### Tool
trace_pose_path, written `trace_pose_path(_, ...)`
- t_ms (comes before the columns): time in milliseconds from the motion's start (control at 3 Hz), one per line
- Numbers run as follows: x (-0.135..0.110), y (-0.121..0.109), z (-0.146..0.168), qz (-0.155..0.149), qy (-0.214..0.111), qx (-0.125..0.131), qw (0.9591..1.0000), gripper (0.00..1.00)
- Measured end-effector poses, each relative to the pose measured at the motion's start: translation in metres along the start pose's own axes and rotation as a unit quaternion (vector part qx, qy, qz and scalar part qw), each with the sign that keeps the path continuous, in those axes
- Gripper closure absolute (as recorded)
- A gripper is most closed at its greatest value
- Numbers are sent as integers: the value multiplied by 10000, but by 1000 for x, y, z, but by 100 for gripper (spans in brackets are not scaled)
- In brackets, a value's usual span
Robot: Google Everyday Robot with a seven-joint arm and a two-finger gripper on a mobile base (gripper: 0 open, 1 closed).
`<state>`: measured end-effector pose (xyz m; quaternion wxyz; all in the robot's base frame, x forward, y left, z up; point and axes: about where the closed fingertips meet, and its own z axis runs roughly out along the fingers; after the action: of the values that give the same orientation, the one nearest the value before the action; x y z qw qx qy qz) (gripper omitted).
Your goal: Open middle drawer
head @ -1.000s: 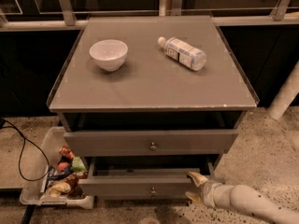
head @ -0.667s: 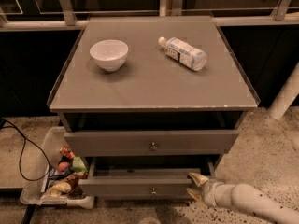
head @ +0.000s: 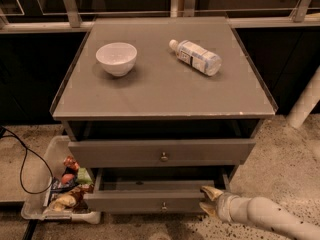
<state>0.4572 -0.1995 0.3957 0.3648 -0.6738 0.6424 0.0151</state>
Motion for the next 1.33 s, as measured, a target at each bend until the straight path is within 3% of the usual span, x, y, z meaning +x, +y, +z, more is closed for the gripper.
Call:
trace_pose_path(667,-1,0,0,-10,3,-11,10000,35)
trace_pose_path(1000,0,21,-11,-76,-227,-74,9997,39)
trace_pose_path(1333,-2,48,-23,-122,-419,-198,9989,62)
